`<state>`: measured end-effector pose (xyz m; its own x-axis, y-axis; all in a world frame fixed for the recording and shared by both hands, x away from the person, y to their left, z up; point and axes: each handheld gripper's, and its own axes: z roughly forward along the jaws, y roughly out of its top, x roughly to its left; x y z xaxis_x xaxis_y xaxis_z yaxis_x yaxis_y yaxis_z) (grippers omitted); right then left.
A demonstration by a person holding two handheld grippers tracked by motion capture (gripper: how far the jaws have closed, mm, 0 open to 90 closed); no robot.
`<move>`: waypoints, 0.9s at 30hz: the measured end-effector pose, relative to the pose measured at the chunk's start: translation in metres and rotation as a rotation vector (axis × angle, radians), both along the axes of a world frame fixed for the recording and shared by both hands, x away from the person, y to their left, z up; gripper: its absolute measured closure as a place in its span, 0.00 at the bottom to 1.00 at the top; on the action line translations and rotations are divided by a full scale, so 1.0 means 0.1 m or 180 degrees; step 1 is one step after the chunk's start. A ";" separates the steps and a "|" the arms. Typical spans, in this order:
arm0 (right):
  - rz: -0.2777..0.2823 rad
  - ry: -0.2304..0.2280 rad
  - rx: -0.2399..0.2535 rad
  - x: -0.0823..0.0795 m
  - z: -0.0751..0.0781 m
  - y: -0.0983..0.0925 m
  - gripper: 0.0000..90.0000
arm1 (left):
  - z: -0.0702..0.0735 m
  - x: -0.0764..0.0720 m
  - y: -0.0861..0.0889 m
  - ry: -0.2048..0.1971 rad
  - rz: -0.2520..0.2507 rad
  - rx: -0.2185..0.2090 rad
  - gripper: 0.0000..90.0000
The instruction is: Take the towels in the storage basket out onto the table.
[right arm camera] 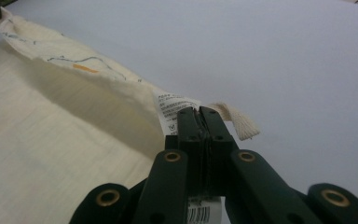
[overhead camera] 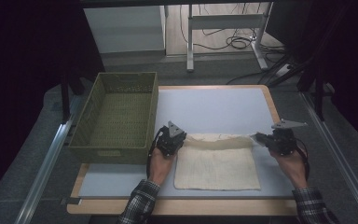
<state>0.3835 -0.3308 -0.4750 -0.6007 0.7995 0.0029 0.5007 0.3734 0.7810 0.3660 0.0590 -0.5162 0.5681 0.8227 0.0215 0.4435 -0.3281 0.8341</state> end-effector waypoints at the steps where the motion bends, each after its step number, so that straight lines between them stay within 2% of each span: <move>1: 0.0012 0.0003 0.0003 -0.04 -0.01 -0.01 0.98 | 0.00 -0.03 0.01 0.0004 -0.0014 -0.0013 0.94; 8: 0.0065 0.0006 0.0027 -0.30 -0.09 -0.08 0.98 | -0.04 -0.27 0.06 0.0026 -0.0155 -0.0106 0.94; 13: 0.0113 0.0005 0.0039 -0.48 -0.12 -0.11 0.98 | -0.08 -0.44 0.11 0.0076 -0.0310 -0.0243 0.94; 19: 0.0163 0.0011 0.0056 -0.70 -0.12 -0.14 0.98 | 0.01 -0.64 0.20 -0.0017 -0.0443 -0.0335 0.94; 21: 0.0187 0.0014 0.0066 -0.78 -0.12 -0.14 0.98 | 0.03 -0.70 0.20 -0.0049 -0.0489 -0.0301 0.94; 27: 0.0271 0.0031 0.0073 -0.98 -0.14 -0.14 0.98 | 0.04 -0.89 0.22 -0.0078 -0.0598 -0.0323 0.94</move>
<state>0.2855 -0.3445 -0.4885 -0.6663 0.7452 0.0267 0.4755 0.3970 0.7850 0.2774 0.0812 -0.5118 0.7120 0.7011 -0.0403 0.3616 -0.3168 0.8768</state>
